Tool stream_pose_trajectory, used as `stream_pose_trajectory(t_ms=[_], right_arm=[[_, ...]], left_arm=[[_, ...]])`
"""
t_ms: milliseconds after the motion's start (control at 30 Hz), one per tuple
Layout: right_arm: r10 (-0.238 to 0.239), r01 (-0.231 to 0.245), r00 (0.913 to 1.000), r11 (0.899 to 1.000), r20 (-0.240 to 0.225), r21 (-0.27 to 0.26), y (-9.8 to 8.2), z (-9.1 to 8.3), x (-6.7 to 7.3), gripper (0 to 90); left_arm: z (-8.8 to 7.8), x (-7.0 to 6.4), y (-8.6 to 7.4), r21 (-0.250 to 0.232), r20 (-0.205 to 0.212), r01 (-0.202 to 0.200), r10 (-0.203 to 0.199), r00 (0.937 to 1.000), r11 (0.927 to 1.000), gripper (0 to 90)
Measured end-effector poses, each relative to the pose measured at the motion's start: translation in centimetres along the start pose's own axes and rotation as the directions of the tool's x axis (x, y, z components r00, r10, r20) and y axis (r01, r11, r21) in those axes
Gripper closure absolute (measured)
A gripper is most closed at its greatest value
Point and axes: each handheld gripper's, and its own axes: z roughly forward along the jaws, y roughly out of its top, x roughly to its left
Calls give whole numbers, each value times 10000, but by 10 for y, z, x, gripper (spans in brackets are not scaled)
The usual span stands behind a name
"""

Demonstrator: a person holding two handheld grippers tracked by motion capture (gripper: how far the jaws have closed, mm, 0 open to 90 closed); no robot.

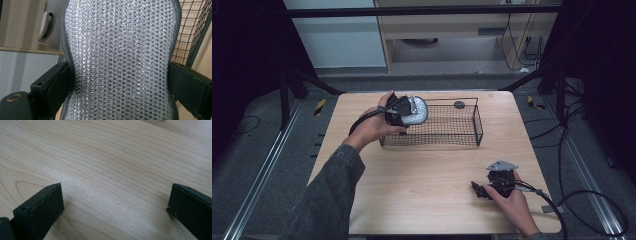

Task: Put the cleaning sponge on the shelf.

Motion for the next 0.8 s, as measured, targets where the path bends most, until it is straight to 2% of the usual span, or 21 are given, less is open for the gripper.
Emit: stream_pose_trajectory(t_ms=[533, 800], right_arm=[[-8, 8, 10000, 10000, -16, 28, 0, 0, 0, 4], [-23, 23, 10000, 10000, -15, 4, 0, 0, 0, 4]], left_arm=[[14, 0, 6, 212, 294, -402, 396, 9988, 9990, 70], [22, 4, 2, 313, 439, -291, 277, 9987, 9991, 70]])
